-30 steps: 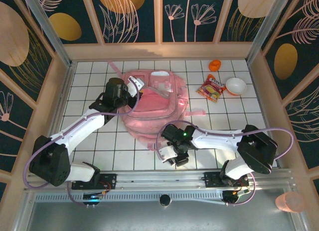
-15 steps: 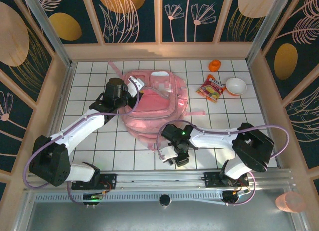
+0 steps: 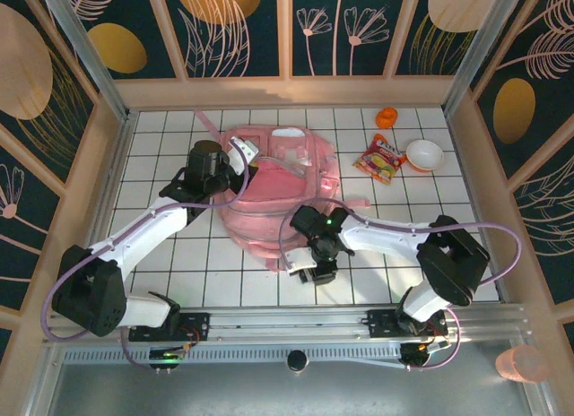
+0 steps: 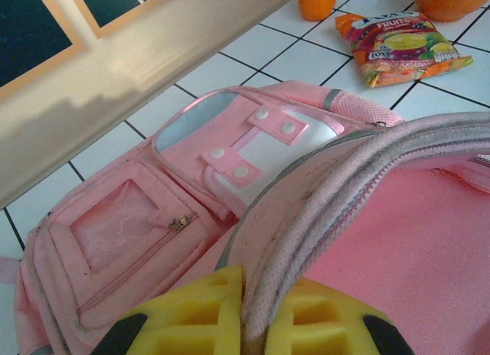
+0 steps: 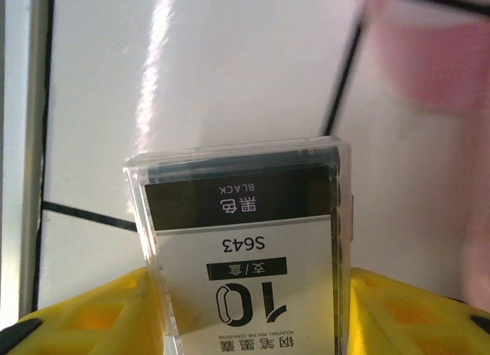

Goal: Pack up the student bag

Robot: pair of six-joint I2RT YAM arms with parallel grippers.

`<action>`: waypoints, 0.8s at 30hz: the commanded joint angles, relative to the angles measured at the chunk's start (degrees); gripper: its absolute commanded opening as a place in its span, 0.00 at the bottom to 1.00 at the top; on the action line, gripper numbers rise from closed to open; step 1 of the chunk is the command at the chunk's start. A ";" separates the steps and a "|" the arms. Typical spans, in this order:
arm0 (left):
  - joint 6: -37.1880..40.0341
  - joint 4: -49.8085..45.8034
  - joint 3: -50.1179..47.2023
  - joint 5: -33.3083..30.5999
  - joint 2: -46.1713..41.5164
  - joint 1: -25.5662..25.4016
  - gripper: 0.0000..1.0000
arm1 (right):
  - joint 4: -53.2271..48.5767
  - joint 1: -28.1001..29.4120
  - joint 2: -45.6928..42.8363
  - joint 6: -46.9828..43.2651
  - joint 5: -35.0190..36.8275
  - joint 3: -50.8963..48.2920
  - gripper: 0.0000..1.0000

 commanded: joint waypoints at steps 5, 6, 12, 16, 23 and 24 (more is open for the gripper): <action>-5.04 4.47 0.58 4.85 -3.17 0.22 0.00 | -2.92 -3.56 -5.43 -0.11 -1.23 9.36 0.43; -5.76 4.50 0.69 5.78 -3.12 0.24 0.00 | -2.03 -4.32 -6.12 -0.60 -1.22 10.86 0.43; -9.15 4.52 1.19 11.19 -2.89 0.20 0.00 | 9.29 -9.60 -8.76 -2.27 -1.76 15.43 0.45; -9.55 4.59 1.10 12.56 -2.98 0.20 0.00 | 17.25 -13.54 -6.79 -2.18 -1.76 17.19 0.45; -9.66 4.29 1.48 12.93 -3.43 0.20 0.00 | 21.92 -16.44 -0.27 -1.08 -5.35 21.98 0.46; -9.78 4.48 1.48 13.14 -3.47 0.20 0.00 | 22.55 -16.44 0.30 -1.08 -5.13 22.14 0.46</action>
